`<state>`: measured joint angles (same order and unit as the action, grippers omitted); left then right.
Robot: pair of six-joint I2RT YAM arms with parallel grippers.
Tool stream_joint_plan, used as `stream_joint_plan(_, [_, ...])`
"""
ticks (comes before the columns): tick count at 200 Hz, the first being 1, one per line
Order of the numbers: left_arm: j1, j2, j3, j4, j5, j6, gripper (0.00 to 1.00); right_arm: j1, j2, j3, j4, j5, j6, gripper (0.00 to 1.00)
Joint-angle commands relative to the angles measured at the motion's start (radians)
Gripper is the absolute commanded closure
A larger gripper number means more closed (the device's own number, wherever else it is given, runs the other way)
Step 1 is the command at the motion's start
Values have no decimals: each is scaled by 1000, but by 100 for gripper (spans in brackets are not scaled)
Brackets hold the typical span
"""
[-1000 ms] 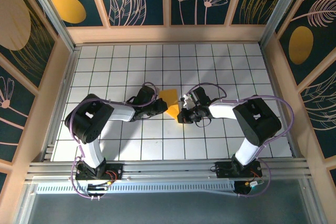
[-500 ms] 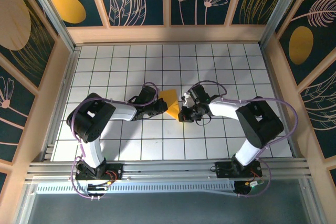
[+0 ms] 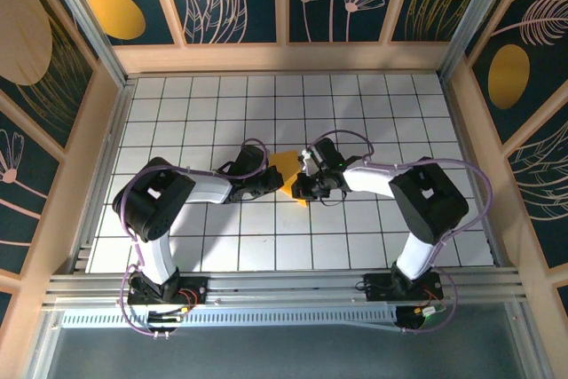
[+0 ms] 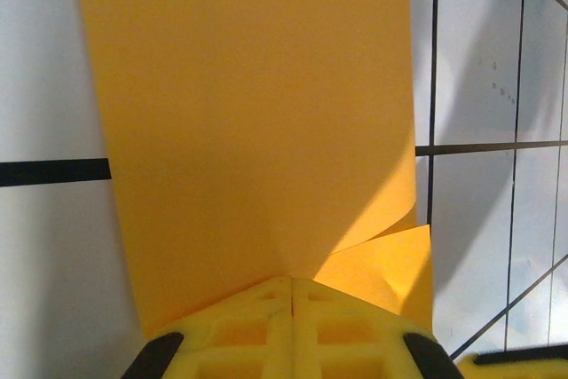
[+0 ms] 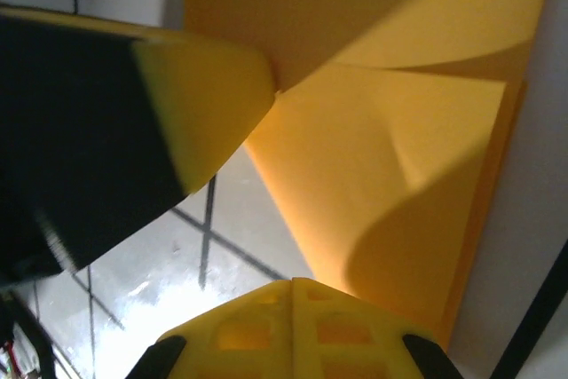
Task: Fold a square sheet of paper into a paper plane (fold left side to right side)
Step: Third fold the triangle at the center of the table.
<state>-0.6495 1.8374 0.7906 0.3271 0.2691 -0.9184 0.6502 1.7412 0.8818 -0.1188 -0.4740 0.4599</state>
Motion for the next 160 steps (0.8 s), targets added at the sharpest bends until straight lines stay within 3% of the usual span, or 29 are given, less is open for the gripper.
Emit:
stream_joint_plan(1, [-5,43,-4,-120,-61,11,100,8,38,34,27,28,18,100])
stream_joint_plan(75, [-5,42,8,-156,-74,18,100,9,82,60,-2,44,-8,100])
stream_joint_plan(160, [-5,59,35,-239,-119,7,100,15,2,-39,-52,67,-17,100])
